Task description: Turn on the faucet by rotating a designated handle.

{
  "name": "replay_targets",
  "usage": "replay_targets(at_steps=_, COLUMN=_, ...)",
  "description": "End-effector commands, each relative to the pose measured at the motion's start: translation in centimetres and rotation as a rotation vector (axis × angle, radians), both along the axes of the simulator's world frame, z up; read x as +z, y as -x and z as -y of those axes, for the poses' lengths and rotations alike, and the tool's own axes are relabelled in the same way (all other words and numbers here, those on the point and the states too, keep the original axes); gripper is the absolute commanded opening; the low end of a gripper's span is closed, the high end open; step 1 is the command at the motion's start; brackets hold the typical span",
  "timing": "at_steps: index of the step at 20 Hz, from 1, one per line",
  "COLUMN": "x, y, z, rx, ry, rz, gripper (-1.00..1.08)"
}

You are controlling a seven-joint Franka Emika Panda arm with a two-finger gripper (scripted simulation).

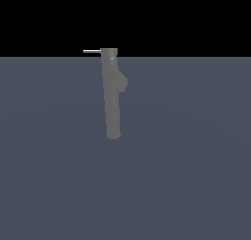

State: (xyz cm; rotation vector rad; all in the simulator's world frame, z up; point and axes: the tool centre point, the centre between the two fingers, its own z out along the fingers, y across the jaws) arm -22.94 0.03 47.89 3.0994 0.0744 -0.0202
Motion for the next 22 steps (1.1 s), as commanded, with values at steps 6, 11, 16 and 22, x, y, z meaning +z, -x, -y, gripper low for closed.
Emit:
replay_targets(at_steps=6, x=-1.1, y=-4.6, z=-1.1, rx=0.023, ry=0.001, rz=0.002, gripper=-1.00)
replay_targets(at_steps=11, x=-2.7, y=-8.7, z=-2.3, rx=0.046, ry=-0.001, rz=0.003, gripper=-1.00)
replay_targets(at_steps=16, x=-4.8, y=-12.8, z=-3.7, rx=0.068, ry=-0.005, rz=0.005, gripper=-1.00)
replay_targets(at_steps=22, x=-8.1, y=-17.4, z=-5.5, rx=0.094, ry=-0.013, rz=0.007, gripper=-1.00)
